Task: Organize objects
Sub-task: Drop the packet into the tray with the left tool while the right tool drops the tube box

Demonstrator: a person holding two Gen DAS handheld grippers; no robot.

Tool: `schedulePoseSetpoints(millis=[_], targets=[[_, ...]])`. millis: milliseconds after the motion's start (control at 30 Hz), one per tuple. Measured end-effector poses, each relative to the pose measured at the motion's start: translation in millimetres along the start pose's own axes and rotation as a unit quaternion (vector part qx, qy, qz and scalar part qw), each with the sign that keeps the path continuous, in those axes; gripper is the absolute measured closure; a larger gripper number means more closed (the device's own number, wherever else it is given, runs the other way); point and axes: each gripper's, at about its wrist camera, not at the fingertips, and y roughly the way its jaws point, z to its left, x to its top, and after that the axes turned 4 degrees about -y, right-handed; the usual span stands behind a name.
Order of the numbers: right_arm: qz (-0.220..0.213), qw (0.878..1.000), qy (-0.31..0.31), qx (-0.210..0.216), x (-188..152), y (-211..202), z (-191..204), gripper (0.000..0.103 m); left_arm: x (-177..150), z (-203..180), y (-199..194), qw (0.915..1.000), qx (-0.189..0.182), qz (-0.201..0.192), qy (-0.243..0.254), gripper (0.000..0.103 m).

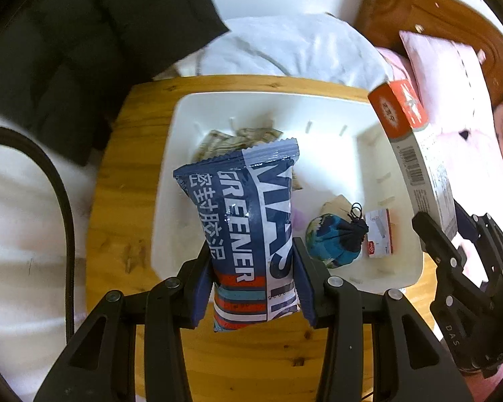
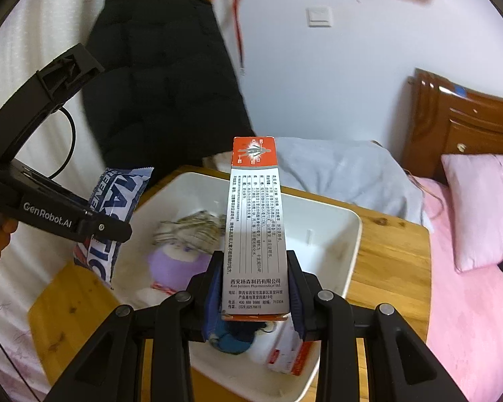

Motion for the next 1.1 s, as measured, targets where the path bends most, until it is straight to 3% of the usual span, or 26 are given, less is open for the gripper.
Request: schedulePoseSetpoints(millis=[333, 533, 633, 733, 1100], targets=[[0.024, 0.998, 0.036, -0.034, -13, 24, -16, 0.068, 19, -29, 30, 0.9990, -0.002, 0.021, 0.040, 0.055], [0.037, 0.998, 0.034, -0.042, -18, 35, -17, 0.067, 23, -32, 31, 0.9991, -0.003, 0.010, 0.042, 0.055], [0.048, 0.997, 0.039, -0.042, -21, 36, -16, 0.055, 22, -29, 30, 0.9992, -0.006, 0.010, 0.039, 0.054], [0.044, 0.997, 0.042, -0.040, -22, 31, -15, 0.040, 19, -26, 26, 0.9993, -0.008, 0.005, 0.036, 0.043], [0.028, 0.997, 0.056, -0.053, -9, -10, -1, 0.025, 4, -6, -4, 0.9993, -0.017, -0.009, 0.033, 0.038]])
